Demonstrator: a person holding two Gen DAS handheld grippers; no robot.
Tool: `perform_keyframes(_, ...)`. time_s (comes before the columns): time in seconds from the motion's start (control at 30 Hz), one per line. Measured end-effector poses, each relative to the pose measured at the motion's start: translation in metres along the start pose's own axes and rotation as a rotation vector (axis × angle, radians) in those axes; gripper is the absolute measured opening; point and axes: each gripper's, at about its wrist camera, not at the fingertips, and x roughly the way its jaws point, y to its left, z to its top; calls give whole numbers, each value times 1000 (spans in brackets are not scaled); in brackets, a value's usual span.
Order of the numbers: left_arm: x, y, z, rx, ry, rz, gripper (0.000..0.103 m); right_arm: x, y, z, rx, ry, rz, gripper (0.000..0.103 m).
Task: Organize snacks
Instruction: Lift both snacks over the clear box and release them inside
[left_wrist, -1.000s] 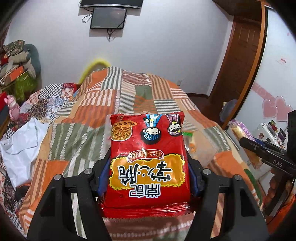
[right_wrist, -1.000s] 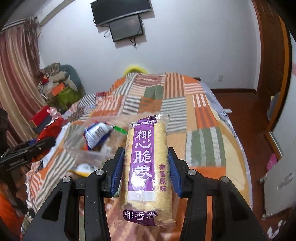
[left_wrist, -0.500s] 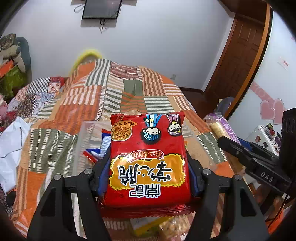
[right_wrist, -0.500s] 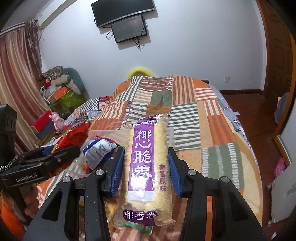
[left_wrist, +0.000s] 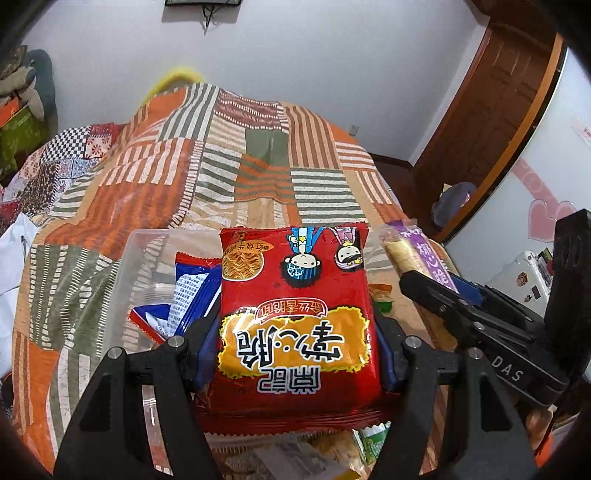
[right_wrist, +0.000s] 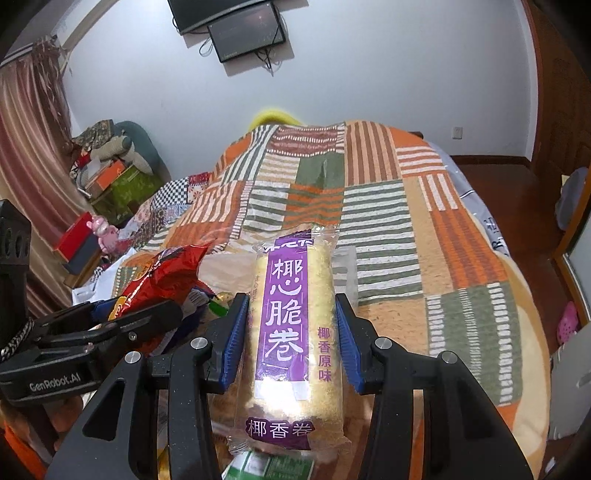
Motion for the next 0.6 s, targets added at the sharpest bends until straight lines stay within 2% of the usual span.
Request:
perform_keyframes(0.33, 6, -1, 3, 4, 19, -9, 68, 16, 0, 3, 1, 44, 3, 43)
perform_keyframes(0.5, 5, -3, 3, 2, 24, -21, 76, 9, 2, 6, -12, 31, 1, 46)
perform_keyframes(0.6, 1, -1, 3, -8, 21, -27, 77, 2, 5, 8, -33, 22, -3, 48)
